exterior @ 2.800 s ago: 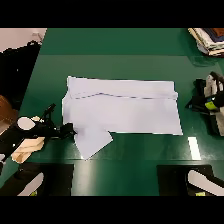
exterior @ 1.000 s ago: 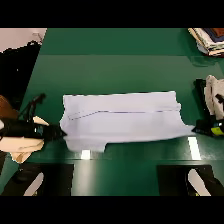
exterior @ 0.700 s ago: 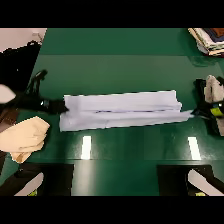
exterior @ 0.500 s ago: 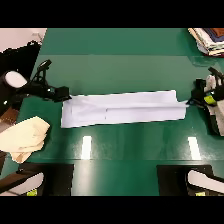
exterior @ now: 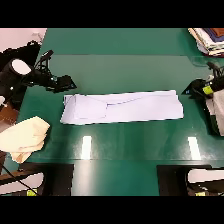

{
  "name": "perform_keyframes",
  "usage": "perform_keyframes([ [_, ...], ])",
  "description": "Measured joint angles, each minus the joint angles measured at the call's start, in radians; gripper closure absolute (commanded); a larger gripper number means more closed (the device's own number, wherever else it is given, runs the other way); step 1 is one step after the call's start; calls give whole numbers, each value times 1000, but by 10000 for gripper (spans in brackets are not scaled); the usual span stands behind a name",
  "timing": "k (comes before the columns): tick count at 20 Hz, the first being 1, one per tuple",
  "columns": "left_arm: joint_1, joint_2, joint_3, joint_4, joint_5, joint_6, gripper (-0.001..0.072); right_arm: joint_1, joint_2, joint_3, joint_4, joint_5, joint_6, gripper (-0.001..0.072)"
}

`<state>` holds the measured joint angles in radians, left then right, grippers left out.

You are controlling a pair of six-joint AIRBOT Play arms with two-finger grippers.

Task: Fold the shirts.

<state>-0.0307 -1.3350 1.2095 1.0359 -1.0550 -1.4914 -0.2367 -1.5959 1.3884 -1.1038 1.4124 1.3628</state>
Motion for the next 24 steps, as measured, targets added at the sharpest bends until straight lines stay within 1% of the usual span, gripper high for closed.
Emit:
perform_keyframes([
  [1,0,-2,4,-14,-14,0,646,-20,-3,-25,7,6,-7,109],
  [2,-1,-3,7,-24,-25,1,684,-37,-9,-53,24,7,-22,110],
  [6,-18,-5,10,-70,-21,4,684,-67,-51,-153,120,4,-95,129],
  [7,-33,-6,10,-77,-15,5,684,-63,-64,-166,154,7,-108,201],
  [8,-52,-7,9,-80,-5,5,685,-53,-80,-177,182,7,-121,329],
  [10,-102,-14,8,-89,25,6,685,-31,-103,-190,202,-6,-151,695],
  [14,-211,-58,8,-96,89,-1,686,12,-116,-169,221,-15,-207,697],
  [17,-301,-124,32,-101,146,-17,685,42,-69,-92,237,22,-214,698],
  [21,-415,-256,136,-108,185,-26,686,129,41,50,245,63,-158,697],
  [24,-487,-369,235,-116,192,-27,685,234,100,168,248,73,-101,698],
])
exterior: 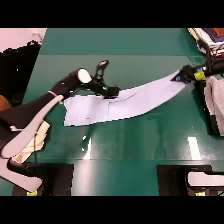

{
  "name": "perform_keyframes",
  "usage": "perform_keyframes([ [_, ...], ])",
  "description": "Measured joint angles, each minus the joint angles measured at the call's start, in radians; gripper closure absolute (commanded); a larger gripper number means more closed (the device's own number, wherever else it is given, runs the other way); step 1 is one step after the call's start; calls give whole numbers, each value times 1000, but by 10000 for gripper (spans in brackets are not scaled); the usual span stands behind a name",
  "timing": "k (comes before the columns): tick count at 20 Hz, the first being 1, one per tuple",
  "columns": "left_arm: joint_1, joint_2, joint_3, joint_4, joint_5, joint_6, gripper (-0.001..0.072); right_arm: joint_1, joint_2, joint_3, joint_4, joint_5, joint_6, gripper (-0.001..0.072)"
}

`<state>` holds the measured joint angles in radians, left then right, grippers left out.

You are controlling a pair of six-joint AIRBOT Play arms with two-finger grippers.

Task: Fold the shirts.

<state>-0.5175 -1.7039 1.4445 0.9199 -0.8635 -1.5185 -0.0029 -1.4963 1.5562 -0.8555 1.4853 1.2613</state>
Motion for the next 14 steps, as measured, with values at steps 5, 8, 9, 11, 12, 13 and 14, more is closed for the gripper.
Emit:
perform_keyframes([
  [5,-71,-119,82,-6,-22,-9,685,179,33,183,2,-9,63,698],
  [8,-83,-141,98,-9,-23,-15,685,260,37,251,-2,-18,77,697],
  [9,-84,-143,103,-8,-24,-14,685,285,38,266,0,-23,80,697],
  [11,-74,-139,122,-2,-49,-2,685,332,39,285,-1,-38,83,697],
  [12,-58,-126,134,11,-80,7,685,359,39,291,0,-47,83,697],
  [13,-36,-105,143,33,-94,13,685,385,36,296,0,-53,82,697],
  [14,-7,-74,150,63,-121,18,685,414,30,299,0,-64,80,696],
])
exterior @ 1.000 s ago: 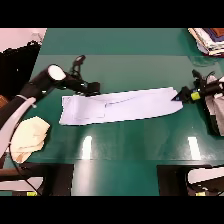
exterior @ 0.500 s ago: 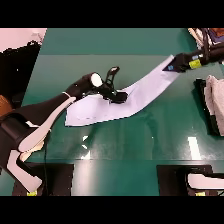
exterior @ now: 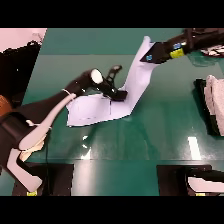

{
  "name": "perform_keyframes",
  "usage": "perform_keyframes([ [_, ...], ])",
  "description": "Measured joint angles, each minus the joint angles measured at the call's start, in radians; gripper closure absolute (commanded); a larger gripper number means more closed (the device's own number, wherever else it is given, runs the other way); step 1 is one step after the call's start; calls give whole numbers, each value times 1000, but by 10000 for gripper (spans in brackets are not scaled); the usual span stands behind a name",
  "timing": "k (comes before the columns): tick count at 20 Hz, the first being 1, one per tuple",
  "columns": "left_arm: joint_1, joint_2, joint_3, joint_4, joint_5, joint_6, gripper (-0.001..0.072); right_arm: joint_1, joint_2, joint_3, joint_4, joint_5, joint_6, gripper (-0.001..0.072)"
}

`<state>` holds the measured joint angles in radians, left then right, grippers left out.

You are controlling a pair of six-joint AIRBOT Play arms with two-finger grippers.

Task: Fold the shirts.

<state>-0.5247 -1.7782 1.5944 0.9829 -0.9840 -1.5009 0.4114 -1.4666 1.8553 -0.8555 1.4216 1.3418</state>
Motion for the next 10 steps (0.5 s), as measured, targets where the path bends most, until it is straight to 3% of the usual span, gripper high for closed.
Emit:
perform_keyframes([
  [6,264,286,16,203,-99,14,684,237,-101,7,0,-131,-49,685],
  [7,313,336,16,232,-110,14,684,285,-132,7,1,-178,-56,572],
  [8,356,379,16,255,-114,14,685,329,-164,7,1,-225,-62,389],
  [9,398,420,17,272,-120,15,685,371,-196,7,1,-272,-66,317],
  [10,435,452,17,283,-122,16,684,413,-230,7,2,-319,-69,323],
])
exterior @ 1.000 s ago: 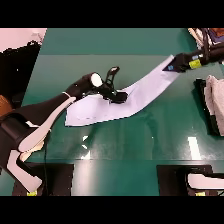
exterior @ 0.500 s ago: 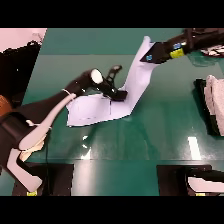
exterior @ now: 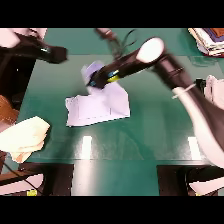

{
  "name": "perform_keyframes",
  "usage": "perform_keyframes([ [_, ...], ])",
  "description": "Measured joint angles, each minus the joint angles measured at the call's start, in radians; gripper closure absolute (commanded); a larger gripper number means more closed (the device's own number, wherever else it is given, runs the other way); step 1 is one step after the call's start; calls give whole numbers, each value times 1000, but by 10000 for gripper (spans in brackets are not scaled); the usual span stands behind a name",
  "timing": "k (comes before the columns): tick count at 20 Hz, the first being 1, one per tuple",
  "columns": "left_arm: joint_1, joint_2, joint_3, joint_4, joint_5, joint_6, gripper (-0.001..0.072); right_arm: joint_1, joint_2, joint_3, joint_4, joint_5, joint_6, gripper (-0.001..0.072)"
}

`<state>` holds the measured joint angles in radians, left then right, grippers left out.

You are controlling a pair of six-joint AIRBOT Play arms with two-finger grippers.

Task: Fold the shirts.

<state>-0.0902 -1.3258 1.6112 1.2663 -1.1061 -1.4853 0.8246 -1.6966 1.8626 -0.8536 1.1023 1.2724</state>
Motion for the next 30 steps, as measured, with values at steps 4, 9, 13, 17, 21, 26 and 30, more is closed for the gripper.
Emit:
perform_keyframes([
  [4,90,72,0,28,-31,1,684,89,-77,0,-16,-79,-5,327],
  [9,120,95,0,26,-97,1,684,21,-58,-32,-103,79,1,327],
  [13,126,99,0,16,-140,1,684,-135,31,-211,-131,127,8,326],
  [17,127,99,0,0,-154,1,684,-305,94,-417,-119,107,29,60],
  [21,122,99,-2,-24,-153,1,684,-417,61,-552,18,65,41,102],
  [26,119,98,-20,-57,-133,1,684,-407,-76,-526,201,45,24,164],
  [30,119,98,-29,-67,-134,1,684,-343,-181,-419,256,50,16,505],
])
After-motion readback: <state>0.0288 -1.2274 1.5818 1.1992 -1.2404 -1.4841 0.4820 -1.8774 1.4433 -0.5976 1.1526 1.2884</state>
